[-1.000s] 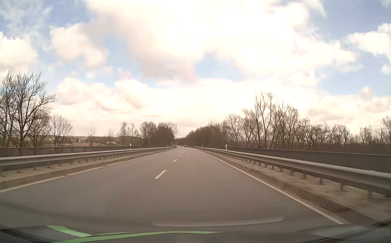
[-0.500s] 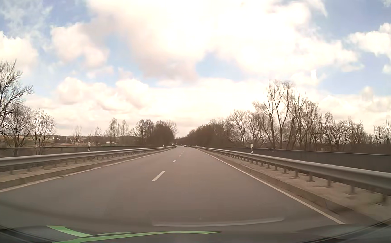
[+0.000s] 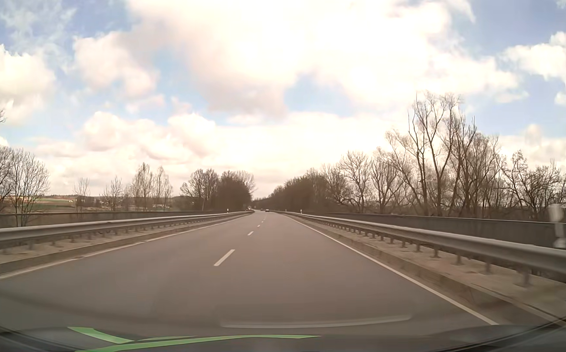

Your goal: Follow the waypoints while adhering to traffic rules and regulations

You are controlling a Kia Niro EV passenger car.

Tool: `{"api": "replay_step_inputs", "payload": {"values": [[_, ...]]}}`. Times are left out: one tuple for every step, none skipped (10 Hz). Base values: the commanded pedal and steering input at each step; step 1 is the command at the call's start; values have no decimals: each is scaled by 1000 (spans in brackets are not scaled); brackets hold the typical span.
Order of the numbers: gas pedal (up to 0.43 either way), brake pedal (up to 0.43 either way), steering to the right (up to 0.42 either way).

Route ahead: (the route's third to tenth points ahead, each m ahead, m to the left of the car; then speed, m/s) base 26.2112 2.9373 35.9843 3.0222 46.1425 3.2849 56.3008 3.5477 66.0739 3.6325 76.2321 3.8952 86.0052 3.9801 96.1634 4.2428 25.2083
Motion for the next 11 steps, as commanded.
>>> {"api": "replay_step_inputs", "payload": {"values": [[220, 0, -1], [220, 0, -1], [220, 0, -1], [220, 0, -1], [220, 0, -3], [220, 0, -4], [220, 0, -3], [220, 0, -4], [220, 0, -3], [220, 0, -3], [220, 0, -3]]}}
